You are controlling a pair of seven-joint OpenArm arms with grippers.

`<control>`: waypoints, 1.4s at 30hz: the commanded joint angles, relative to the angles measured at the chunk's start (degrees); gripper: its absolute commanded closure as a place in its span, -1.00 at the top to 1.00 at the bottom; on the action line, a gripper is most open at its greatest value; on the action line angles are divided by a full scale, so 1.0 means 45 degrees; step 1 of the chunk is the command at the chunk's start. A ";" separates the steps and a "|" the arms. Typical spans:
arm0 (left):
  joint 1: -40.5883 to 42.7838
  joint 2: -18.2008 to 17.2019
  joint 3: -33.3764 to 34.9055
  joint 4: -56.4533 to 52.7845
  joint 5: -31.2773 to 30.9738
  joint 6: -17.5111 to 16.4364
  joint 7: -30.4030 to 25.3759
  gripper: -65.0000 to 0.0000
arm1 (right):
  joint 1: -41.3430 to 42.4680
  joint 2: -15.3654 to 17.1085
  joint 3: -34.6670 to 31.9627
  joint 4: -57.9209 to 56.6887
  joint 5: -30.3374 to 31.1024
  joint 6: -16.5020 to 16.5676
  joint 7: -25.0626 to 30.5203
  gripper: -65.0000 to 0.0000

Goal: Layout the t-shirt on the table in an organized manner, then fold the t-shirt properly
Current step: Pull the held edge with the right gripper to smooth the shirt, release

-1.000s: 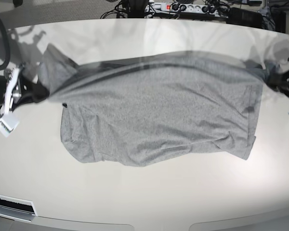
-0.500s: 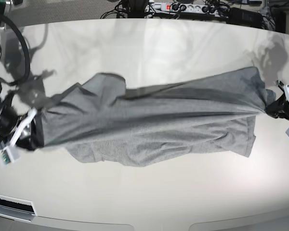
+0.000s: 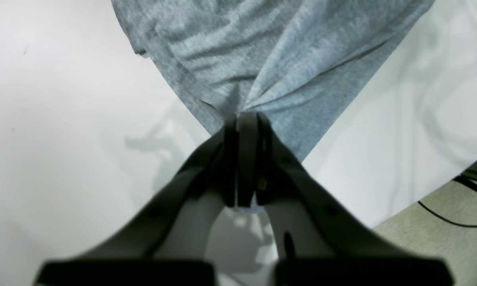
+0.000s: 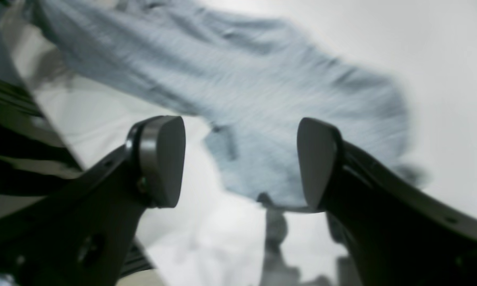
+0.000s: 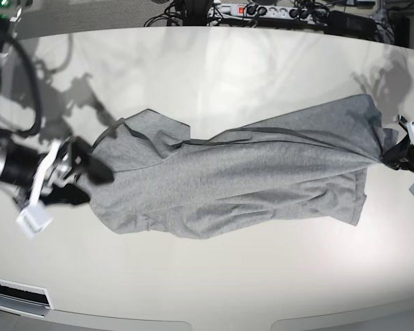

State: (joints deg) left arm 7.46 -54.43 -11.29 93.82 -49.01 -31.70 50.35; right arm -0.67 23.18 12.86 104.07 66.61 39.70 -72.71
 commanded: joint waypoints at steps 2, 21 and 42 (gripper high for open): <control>-0.0185 -0.0355 -0.0175 0.0126 -0.0126 0.0063 -0.0238 -1.00 | -0.0379 -0.0248 -0.0272 0.0155 0.0005 0.0066 0.0243 0.36; -0.0185 -0.0355 -0.0175 0.0126 -0.0170 0.0068 -0.0525 -1.00 | -0.1855 -0.1409 -0.6484 -0.1715 -1.1710 -0.2482 0.6679 0.24; -0.0185 -0.0350 -0.0175 0.0126 -0.0219 0.0063 -0.0427 -1.00 | -0.0549 -0.1413 -0.6800 -0.4410 -1.3537 -0.4993 0.7665 -0.91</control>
State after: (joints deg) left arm 7.44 -54.43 -11.29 93.80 -49.25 -31.70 49.45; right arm -3.92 16.34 -18.11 83.68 6.07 17.54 -38.09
